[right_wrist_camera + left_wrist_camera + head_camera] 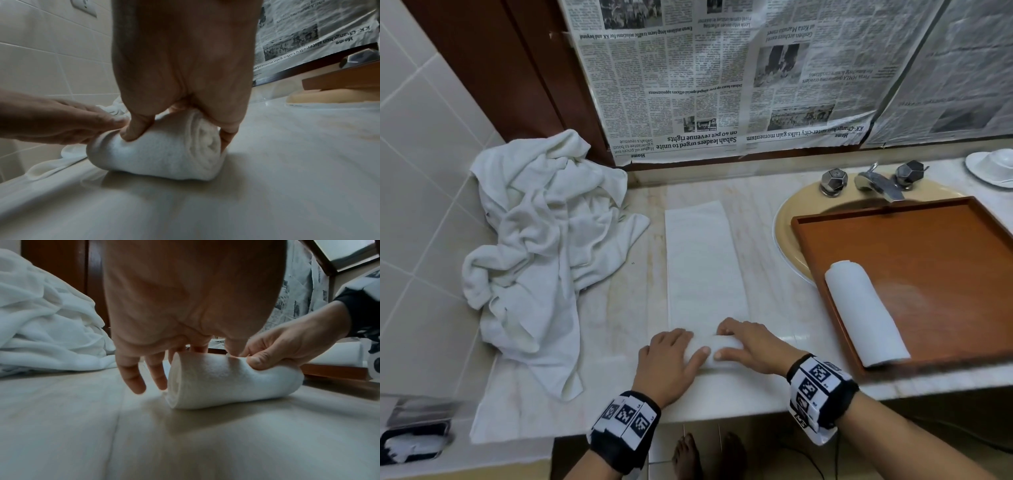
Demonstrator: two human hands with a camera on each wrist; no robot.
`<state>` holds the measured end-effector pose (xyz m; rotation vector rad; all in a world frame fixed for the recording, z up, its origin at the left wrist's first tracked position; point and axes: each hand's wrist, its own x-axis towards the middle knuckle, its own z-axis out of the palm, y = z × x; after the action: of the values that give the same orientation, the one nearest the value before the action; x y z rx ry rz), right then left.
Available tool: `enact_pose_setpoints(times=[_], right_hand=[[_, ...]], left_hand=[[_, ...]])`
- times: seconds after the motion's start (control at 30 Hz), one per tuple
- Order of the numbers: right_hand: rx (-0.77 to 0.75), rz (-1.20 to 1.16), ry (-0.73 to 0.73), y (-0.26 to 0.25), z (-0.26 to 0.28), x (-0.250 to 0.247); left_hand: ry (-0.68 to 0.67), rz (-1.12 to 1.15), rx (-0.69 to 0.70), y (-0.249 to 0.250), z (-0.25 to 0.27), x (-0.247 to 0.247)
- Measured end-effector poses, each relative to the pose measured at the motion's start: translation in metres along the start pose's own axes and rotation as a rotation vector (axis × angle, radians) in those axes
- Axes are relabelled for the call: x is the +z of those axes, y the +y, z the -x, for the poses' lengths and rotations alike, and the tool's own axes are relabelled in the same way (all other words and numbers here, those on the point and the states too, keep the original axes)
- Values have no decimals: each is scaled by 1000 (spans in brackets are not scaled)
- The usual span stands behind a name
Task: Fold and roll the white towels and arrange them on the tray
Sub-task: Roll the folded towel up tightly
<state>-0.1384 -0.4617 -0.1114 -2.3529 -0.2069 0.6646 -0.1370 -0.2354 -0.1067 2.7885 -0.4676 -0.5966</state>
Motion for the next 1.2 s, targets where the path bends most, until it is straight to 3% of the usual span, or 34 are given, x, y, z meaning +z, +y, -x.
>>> enact_pose_setpoints(times=[0.13,0.27,0.33,0.4,0.43,0.6,0.73,0.87,0.93,1.0,1.07,1.2], right_hand=[[23,-105,-17,-3,-4,-6],[63,-108,92,-10,-9,-9],[26,145,220,-12,-5,-1],[-129,498,431,-11,1,12],[-187,587,461,-11,6,19],[-238,633,391,-4,13,32],[-113,325,72,-4,-1,4],[-57,137,-58,-7,-15,-17],[-33,189,10,-9,-14,-12],[-106,444,249,-13,-4,2],[-137,585,374,-18,5,21],[-117,632,397,-9,0,40]], left_hand=[[-28,25,54,-10,1,4],[10,127,83,-18,-1,10],[19,90,93,-19,-2,10],[-2,73,89,-20,-7,8],[-20,71,81,-19,-9,7],[-82,176,26,-21,-17,6],[90,192,96,-22,-10,13],[142,247,64,-20,-12,18],[96,240,39,-21,-18,14],[36,206,32,-22,-24,6],[-19,214,29,-22,-29,-1],[-33,204,-4,-16,-31,-5]])
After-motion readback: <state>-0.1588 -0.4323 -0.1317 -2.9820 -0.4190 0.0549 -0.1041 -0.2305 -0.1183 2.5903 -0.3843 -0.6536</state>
